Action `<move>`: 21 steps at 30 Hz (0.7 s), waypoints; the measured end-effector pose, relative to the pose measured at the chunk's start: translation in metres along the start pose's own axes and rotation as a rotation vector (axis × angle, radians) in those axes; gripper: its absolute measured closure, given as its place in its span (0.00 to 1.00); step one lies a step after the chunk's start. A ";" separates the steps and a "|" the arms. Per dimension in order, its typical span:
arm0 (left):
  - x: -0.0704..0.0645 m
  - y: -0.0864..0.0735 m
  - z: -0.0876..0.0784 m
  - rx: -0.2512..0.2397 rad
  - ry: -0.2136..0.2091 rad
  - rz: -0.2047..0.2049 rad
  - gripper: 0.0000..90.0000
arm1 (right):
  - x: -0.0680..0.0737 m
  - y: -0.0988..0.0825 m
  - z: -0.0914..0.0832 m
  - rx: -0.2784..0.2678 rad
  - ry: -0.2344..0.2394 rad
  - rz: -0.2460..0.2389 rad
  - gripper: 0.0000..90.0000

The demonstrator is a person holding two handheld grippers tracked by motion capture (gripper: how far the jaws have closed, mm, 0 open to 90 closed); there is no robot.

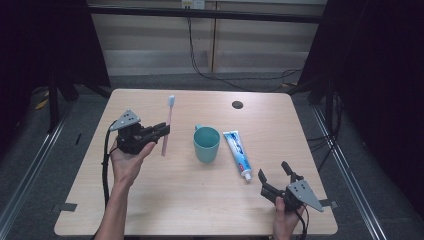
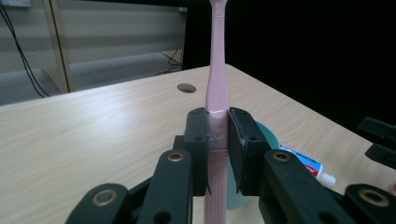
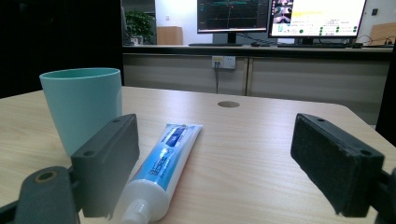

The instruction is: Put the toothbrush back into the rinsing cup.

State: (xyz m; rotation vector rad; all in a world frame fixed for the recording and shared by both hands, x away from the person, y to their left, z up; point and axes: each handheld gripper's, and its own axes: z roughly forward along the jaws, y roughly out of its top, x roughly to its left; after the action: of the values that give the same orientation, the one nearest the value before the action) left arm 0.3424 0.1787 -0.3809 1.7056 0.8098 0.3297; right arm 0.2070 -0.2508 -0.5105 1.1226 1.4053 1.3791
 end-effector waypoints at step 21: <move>-0.010 0.019 0.021 -0.053 -0.049 0.012 0.88 | 0.000 0.000 0.000 -0.005 0.001 -0.001 0.16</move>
State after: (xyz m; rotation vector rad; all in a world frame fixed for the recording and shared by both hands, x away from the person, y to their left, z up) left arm 0.3544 0.1548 -0.3670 1.6638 0.7491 0.3140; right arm 0.2069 -0.2509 -0.5107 1.1180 1.4024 1.3816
